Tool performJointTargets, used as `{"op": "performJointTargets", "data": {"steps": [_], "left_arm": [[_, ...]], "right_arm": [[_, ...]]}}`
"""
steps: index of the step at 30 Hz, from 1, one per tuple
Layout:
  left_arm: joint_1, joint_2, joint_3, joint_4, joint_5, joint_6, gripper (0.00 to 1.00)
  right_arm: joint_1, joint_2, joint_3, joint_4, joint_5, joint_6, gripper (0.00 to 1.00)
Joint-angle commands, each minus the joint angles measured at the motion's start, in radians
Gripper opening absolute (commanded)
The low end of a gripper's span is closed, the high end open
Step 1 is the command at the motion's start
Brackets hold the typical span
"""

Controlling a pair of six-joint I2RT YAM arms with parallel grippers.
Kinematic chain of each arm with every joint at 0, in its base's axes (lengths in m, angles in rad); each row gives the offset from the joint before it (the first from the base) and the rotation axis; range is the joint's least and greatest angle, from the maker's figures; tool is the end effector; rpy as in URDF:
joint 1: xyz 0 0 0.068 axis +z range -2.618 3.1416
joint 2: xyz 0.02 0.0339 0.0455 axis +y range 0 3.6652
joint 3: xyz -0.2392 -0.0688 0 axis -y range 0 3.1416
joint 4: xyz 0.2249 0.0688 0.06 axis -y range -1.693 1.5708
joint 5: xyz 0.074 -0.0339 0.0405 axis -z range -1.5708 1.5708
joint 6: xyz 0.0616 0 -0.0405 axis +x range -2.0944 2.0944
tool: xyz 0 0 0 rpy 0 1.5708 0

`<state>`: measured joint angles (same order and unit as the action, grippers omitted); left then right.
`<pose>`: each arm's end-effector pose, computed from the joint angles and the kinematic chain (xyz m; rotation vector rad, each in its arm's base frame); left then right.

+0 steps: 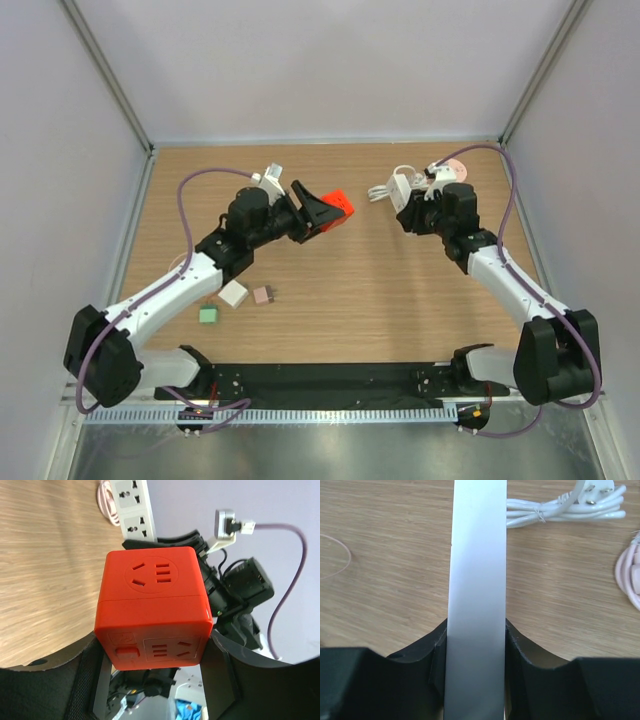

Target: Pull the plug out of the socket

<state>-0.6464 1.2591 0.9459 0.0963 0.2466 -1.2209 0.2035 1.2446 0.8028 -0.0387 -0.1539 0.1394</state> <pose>0.2382 -0.1985 0.3002 -0.3870 2.0346 -1.4832 0.2840 0.0682 0.2358 -0.1625 2.0592 0.3702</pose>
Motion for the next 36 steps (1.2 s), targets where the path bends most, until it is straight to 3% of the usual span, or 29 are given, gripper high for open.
{"op": "performJointTargets", "data": {"steps": [1,5,9,18,31,36], "left_arm": [[0.002,0.005,0.056,-0.026,0.112,0.105,0.0],[0.004,-0.027,0.012,0.083,0.295,0.318,0.0],[0.005,-0.053,-0.01,0.071,0.439,0.441,0.0],[0.005,-0.104,-0.07,0.213,0.695,0.429,0.0],[0.005,-0.098,-0.072,0.188,0.749,0.451,0.0],[0.007,-0.083,-0.029,0.001,0.63,0.486,0.0]], "right_arm": [[-0.027,-0.024,0.001,0.103,-0.168,0.035,0.01],[-0.105,-0.013,-0.019,0.146,-0.395,0.066,0.01],[-0.151,-0.01,-0.03,0.171,-0.526,0.077,0.01],[-0.157,0.003,-0.025,0.175,-0.572,0.066,0.01],[-0.17,0.003,-0.022,0.175,-0.582,0.069,0.01],[-0.174,0.003,-0.022,0.175,-0.584,0.071,0.01]]}}
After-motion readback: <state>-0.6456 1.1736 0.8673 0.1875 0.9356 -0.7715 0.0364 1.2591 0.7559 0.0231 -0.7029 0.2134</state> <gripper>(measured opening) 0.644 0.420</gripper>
